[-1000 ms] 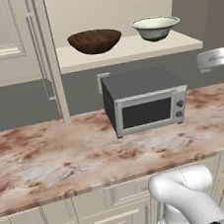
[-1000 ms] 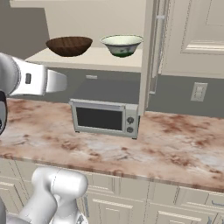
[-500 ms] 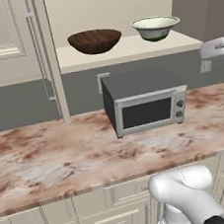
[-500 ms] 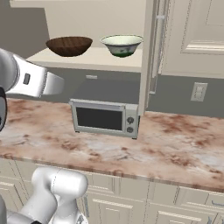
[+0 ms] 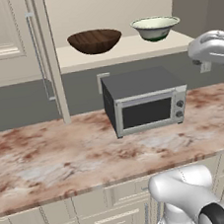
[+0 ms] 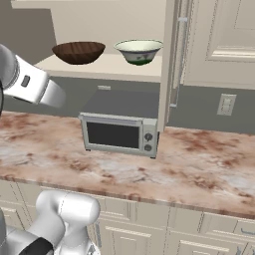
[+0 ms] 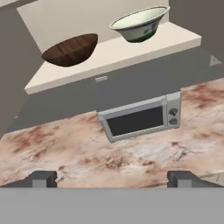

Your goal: Move the bowls from the cabinet to the plates on the dining table.

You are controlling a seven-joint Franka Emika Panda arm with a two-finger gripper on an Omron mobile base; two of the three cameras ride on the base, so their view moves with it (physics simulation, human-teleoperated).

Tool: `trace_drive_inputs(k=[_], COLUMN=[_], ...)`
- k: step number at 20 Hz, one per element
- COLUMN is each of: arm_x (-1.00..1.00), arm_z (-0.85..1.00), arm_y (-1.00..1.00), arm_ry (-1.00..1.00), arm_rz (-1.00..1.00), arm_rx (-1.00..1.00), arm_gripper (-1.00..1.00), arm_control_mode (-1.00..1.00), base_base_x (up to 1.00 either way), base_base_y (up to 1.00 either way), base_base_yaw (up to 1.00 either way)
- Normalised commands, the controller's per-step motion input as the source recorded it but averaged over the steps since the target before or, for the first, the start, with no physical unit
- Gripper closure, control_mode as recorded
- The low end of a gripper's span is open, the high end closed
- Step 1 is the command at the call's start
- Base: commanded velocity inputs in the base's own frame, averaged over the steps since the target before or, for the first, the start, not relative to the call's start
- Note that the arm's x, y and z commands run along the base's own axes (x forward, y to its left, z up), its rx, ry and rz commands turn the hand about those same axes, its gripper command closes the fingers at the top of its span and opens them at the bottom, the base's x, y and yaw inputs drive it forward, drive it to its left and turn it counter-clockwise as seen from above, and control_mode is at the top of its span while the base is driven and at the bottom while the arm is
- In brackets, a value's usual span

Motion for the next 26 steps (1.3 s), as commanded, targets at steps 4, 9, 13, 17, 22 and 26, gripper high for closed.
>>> trace_drive_inputs(k=[4, 9, 13, 17, 22, 26], arm_x=[0.00, 0.00, 0.06, 0.11, 0.35, 0.39], arm_z=[0.01, -0.12, -0.22, -0.04, -0.41, 0.05], arm_y=[0.02, 0.17, 0.24, 0.16, 0.00, -0.03], arm_ry=[0.12, -0.06, -0.15, -0.23, -0.11, 0.00], arm_rz=[0.00, -0.16, -0.28, -0.25, -0.15, -0.03], arm_rx=[0.09, 0.01, 0.00, 0.12, 0.15, 0.22], arm_gripper=[-1.00, -1.00, -1.00, -1.00, -1.00, -1.00], arm_control_mode=[-1.00, -1.00, -1.00, -1.00, -1.00, -1.00], base_base_x=[0.00, 0.00, 0.00, 0.00, 0.00, 0.00], base_base_y=[0.00, 0.00, 0.00, 0.00, 0.00, 0.00], base_base_yaw=[0.00, 0.00, 0.00, 0.00, 0.00, 0.00])
